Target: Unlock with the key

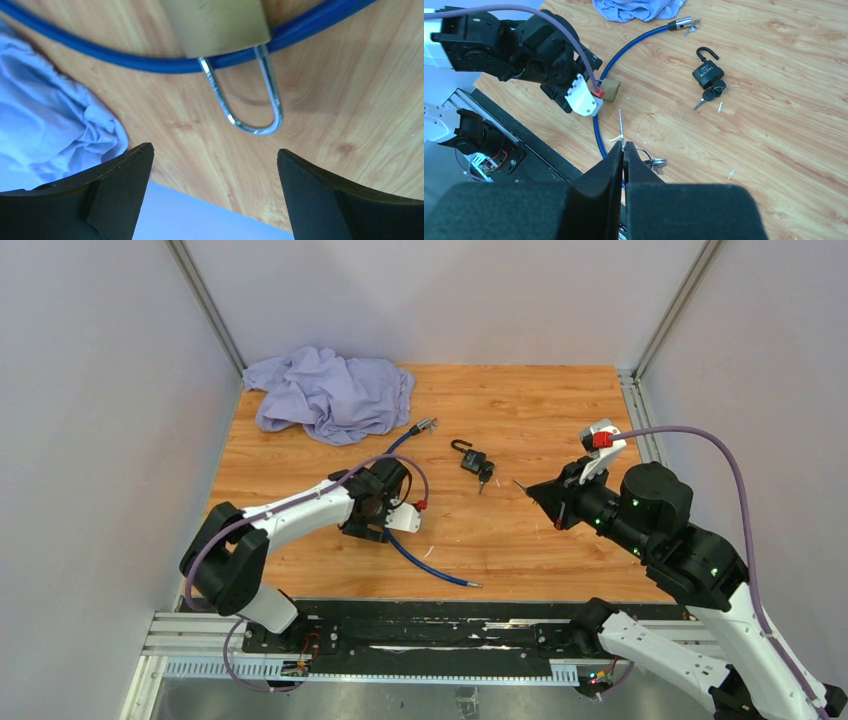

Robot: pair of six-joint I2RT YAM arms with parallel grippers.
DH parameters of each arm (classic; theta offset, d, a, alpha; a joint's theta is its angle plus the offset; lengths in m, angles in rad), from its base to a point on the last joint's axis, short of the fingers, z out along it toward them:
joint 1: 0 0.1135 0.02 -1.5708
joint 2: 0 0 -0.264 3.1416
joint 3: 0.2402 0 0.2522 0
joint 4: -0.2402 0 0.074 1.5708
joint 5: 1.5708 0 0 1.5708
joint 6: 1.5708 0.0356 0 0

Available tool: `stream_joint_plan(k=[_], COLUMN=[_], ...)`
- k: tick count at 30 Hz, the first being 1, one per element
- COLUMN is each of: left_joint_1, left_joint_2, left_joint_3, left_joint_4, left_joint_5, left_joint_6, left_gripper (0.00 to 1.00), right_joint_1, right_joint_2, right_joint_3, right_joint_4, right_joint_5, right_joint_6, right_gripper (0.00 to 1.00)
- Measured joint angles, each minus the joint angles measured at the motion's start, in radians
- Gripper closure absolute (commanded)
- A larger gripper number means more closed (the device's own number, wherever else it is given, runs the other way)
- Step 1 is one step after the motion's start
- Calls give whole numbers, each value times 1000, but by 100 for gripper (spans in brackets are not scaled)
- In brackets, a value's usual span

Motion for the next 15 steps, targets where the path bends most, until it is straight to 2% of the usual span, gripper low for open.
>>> stream_joint_plan(k=[3,7,11,15], left_joint_1=[5,28,130,167], left_joint_2=[-51,-154,-230,-228], left_joint_3=[15,120,182,169], left_joint_4=[-14,-48,14,-3], left_joint_5=[-33,-71,-84,-19], left_joint_6=[10,21,8,14], left_gripper=[2,2,2,1], right_joint_1=[0,0,0,0], right_joint_2=[-2,2,8,14], right_joint_3=[-1,-1,-2,-8], right_joint_4=[0,0,1,5], right_joint_5=[0,-1,-2,-2], right_joint_6=[0,0,0,4], right_gripper=[99,99,100,99])
